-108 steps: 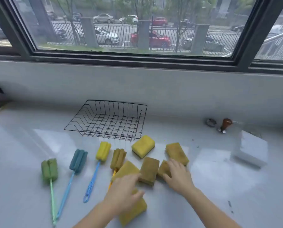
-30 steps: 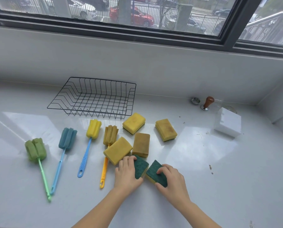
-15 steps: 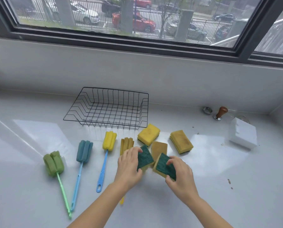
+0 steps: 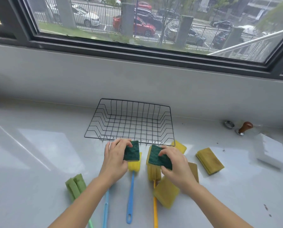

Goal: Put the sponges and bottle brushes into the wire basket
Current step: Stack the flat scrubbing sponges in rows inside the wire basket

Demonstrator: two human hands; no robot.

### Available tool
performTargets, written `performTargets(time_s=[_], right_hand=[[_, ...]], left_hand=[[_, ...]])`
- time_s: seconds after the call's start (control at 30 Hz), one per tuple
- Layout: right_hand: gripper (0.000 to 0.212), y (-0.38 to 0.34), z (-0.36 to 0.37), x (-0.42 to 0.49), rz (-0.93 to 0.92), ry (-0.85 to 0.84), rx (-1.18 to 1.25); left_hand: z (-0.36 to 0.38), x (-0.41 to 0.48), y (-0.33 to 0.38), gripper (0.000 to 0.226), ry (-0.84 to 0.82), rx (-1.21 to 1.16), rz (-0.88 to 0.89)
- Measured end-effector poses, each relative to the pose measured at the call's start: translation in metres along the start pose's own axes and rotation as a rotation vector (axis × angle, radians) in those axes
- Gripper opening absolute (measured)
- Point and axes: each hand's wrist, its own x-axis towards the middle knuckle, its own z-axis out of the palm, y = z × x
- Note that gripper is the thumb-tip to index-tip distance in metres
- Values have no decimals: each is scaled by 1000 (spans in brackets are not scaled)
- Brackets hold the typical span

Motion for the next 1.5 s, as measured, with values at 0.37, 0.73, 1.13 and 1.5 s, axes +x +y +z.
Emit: performTargets(time_s=[0.37,0.73,1.13,1.5], right_hand=[[42,-42,33,146,57,-88,-40],[49,-25,106,240,92,-242,-142],[55,6,145,283,100,-172,-218],[48,-19,121,259,98,-111,-123]], left_hand=[[-40,122,-85,53,-101,15,49],[-8,204,-144,57,-243,135,119],[30,236,-168,58,-171,258,113],[13,198,-136,68,-175,296,103]])
